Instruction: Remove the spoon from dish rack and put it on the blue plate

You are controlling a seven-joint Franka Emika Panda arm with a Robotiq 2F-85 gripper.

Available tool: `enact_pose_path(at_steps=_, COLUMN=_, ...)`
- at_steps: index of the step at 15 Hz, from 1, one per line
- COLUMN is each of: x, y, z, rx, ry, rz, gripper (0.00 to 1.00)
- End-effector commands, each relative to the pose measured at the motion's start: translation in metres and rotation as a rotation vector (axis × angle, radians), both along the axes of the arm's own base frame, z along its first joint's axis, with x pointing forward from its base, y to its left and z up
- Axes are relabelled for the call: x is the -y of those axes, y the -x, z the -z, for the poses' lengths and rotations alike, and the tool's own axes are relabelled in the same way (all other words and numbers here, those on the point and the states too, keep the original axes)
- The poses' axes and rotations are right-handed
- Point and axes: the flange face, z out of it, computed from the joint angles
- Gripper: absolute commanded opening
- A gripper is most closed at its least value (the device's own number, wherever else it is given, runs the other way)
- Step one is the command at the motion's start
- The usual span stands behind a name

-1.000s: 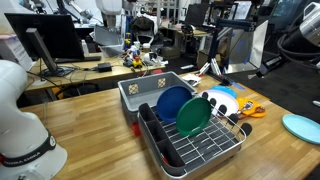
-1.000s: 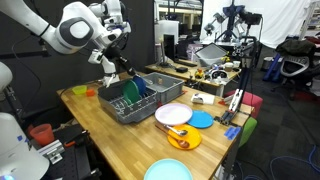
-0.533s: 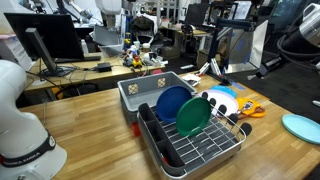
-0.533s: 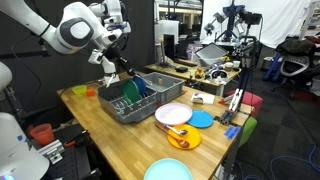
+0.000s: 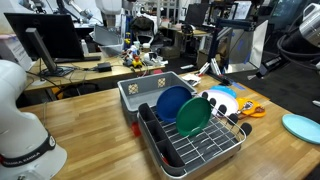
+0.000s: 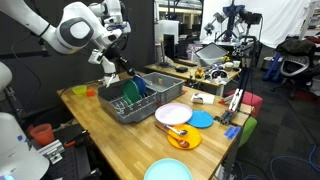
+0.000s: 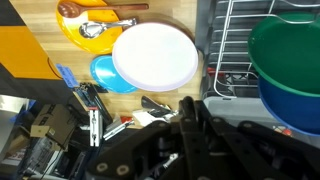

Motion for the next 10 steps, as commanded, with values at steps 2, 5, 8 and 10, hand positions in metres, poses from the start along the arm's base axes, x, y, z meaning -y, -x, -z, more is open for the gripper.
enact_pose_path(at_steps=2, x=0.022, y=0.002, z=0.002, rx=0.03, ry=0.033, rz=0.113, gripper=0.02)
enact_pose_path(at_steps=5, x=0.05, y=-0.003, z=0.008, rx=0.035, ry=0.123, rz=0.231, gripper=0.02)
enact_pose_path(at_steps=8, x=0.068, y=-0.003, z=0.022, rx=0.017, ry=0.173, rz=0.34, gripper=0.02)
enact_pose_path(at_steps=10, x=0.076, y=-0.002, z=0.035, rx=-0.019, ry=0.191, rz=0.407, gripper=0.02)
